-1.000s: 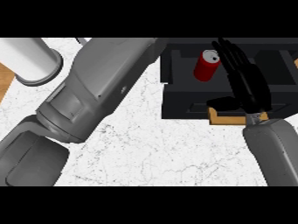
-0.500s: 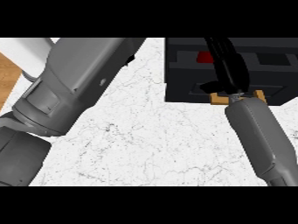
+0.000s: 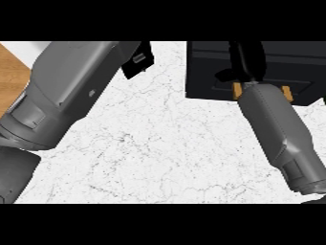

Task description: Pick up the can, place it into the drawer and close the drawer

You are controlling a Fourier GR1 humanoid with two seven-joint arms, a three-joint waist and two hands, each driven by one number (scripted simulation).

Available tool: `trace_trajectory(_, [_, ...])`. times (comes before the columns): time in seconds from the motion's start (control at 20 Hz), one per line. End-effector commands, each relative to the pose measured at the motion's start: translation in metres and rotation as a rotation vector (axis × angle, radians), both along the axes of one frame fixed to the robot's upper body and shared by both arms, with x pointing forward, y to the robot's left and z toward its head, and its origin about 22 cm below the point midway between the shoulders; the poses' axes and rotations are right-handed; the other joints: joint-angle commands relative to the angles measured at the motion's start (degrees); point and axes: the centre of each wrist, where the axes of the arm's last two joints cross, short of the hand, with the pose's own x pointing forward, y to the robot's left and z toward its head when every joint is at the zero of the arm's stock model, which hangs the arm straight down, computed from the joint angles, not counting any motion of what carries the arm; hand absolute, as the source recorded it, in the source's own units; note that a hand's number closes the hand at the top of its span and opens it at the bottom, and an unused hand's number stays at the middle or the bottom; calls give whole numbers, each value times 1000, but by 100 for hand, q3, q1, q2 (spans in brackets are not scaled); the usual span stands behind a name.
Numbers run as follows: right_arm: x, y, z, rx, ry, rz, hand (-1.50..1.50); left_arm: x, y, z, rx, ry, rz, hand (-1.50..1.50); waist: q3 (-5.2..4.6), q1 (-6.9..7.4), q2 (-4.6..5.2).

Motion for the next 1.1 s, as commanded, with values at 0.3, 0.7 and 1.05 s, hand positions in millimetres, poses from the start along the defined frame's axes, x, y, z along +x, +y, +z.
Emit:
trace_trajectory(0.3, [28,-1,39,-27,-70,-55,-150,-3,33,-2,3,11,-33,-150,3,263,71])
trace_trajectory(0.7, [36,15,64,81,-91,12,-150,-11,42,-7,3,10,-38,-150,10,290,100])
trace_trajectory(1.05, [37,19,65,167,-108,90,-150,-19,62,-15,10,10,-31,-150,12,275,49])
